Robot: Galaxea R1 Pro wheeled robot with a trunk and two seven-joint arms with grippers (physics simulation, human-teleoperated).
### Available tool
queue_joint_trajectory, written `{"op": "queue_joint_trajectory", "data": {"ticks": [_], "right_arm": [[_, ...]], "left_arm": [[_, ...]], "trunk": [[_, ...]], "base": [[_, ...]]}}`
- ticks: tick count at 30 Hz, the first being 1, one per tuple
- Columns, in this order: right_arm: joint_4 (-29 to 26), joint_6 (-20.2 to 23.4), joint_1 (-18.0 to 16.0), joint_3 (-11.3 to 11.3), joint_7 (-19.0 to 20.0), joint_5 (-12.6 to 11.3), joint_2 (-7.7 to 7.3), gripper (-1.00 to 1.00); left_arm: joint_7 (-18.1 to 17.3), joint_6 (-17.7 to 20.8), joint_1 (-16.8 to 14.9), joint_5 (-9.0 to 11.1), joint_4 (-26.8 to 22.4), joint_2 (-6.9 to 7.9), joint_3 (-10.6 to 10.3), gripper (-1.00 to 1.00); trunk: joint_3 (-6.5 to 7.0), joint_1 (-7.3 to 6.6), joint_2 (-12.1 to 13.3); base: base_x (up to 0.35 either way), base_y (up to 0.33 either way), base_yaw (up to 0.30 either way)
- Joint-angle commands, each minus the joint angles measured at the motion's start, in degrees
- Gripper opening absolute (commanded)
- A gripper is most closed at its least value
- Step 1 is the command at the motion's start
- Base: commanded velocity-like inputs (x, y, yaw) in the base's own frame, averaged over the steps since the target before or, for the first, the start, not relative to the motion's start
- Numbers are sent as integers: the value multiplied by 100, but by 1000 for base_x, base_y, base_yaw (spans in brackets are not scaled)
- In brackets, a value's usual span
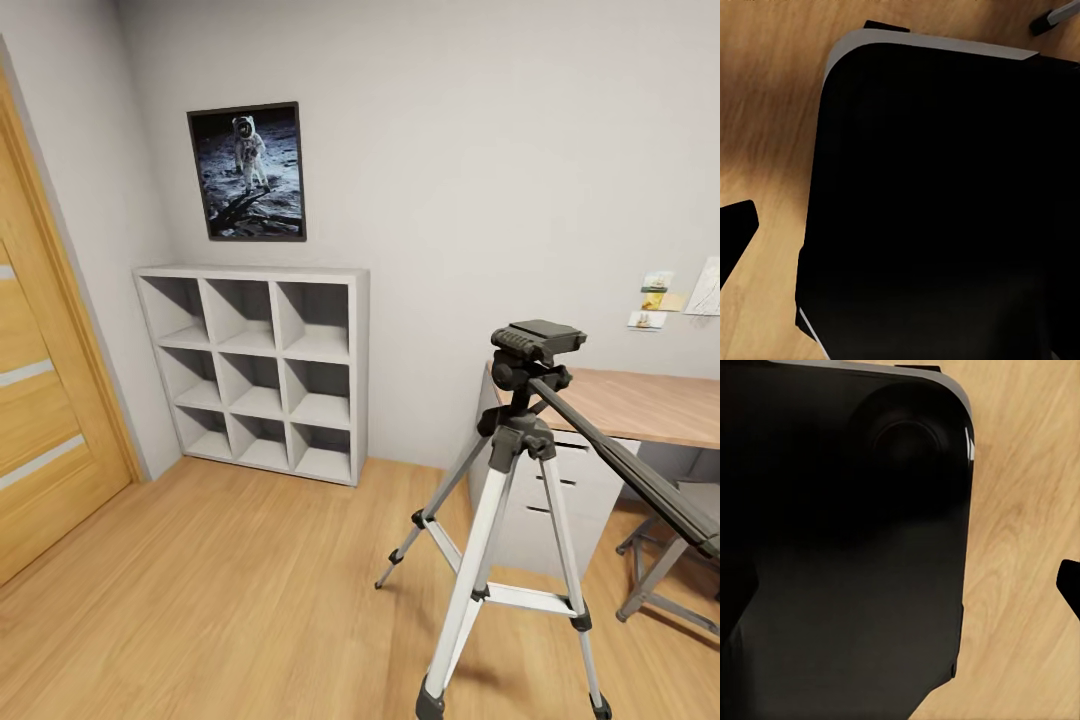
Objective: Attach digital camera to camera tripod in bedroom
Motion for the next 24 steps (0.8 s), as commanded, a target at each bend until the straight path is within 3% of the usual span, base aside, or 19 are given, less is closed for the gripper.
{"op": "queue_joint_trajectory", "data": {"ticks": [1,24], "right_arm": [[-1,-15,-1,3,-2,6,0,100],[-1,-15,-1,3,-2,6,1,100]], "left_arm": [[-2,-10,2,40,-5,-1,1,100],[-2,-17,5,40,-5,-1,6,100]], "trunk": [[-4,0,-3],[-4,0,-3]], "base": [[0,0,0],[-7,6,0]]}}
